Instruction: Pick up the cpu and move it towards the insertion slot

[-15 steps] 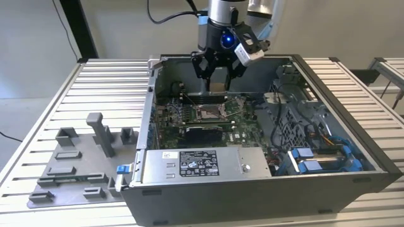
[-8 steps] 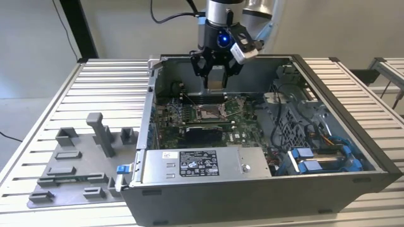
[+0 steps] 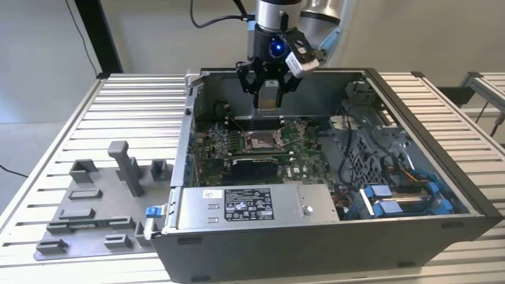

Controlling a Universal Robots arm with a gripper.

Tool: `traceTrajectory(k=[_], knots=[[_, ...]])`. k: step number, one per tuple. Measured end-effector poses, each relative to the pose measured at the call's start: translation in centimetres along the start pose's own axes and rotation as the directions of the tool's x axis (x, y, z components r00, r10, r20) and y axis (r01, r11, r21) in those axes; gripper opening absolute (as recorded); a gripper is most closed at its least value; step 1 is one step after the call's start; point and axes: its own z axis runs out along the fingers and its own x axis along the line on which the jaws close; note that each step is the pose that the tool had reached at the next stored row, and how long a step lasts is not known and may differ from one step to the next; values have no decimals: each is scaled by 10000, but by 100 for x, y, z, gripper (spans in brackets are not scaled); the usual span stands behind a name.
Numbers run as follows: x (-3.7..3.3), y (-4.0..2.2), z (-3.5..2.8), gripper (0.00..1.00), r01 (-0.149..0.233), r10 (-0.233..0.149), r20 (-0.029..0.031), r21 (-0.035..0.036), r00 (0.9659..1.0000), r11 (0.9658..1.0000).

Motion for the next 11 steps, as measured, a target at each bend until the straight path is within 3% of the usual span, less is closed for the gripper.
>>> traceTrajectory(k=[11], knots=[[14,1,-9,0,-99,99,-10,1,10000,10000]])
